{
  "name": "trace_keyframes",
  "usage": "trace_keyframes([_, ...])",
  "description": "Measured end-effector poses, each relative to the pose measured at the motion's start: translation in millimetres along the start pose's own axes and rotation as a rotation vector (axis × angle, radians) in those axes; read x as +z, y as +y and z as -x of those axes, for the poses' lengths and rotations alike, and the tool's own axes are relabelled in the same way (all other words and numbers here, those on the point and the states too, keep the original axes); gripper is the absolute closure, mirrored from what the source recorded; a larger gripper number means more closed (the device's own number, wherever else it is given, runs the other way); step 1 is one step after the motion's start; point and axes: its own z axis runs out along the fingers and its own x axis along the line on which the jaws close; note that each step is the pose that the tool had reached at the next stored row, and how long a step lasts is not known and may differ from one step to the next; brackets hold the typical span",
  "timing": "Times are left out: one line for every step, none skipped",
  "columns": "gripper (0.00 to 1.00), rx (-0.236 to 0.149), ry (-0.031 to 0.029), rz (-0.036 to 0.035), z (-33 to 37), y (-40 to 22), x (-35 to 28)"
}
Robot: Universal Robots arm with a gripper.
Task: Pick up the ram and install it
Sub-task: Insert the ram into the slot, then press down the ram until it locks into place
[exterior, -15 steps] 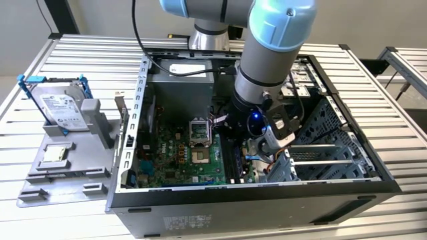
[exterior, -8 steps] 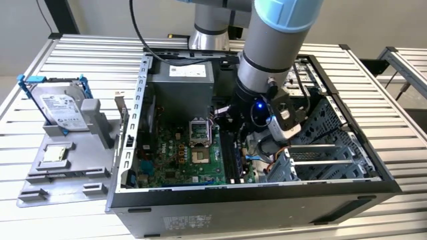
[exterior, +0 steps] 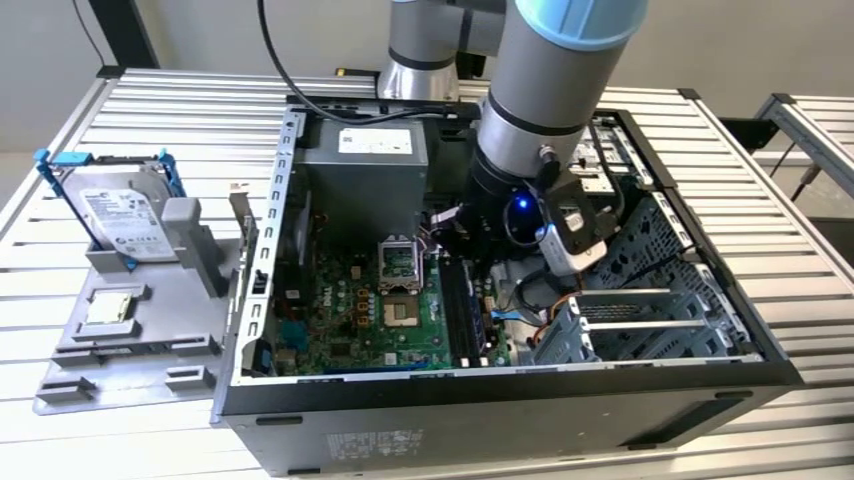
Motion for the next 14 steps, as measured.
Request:
trace_keyframes([1.00, 0.000, -0.0001, -0.0001, 0.0, 0.0, 0.0])
trace_keyframes([1.00, 0.000, 0.0000, -0.0002, 0.0, 0.0, 0.0])
trace_keyframes([1.00, 0.000, 0.0000, -0.0003, 0.0, 0.0, 0.0])
trace_keyframes([1.00, 0.000, 0.0000, -0.0005, 0.0, 0.0, 0.0])
trace_keyframes([1.00, 0.000, -0.0001, -0.0006, 0.0, 0.0, 0.0])
trace_keyframes([1.00, 0.000, -0.0001, -0.0007, 0.0, 0.0, 0.0])
trace_keyframes([1.00, 0.000, -0.0001, -0.0008, 0.0, 0.0, 0.0])
trace_keyframes([1.00, 0.000, 0.0000, -0.0010, 0.0, 0.0, 0.0])
trace_keyframes([1.00, 0.000, -0.0001, -0.0010, 0.0, 0.0, 0.0])
trace_keyframes([1.00, 0.000, -0.0001, -0.0011, 0.0, 0.0, 0.0])
trace_keyframes([1.00, 0.000, -0.0001, -0.0012, 0.0, 0.0, 0.0])
trace_keyframes([1.00, 0.000, -0.0001, -0.0013, -0.1, 0.0, 0.0])
trace_keyframes([1.00, 0.000, -0.0001, -0.0014, -0.1, 0.0, 0.0])
trace_keyframes([1.00, 0.000, -0.0001, -0.0015, -0.1, 0.0, 0.0])
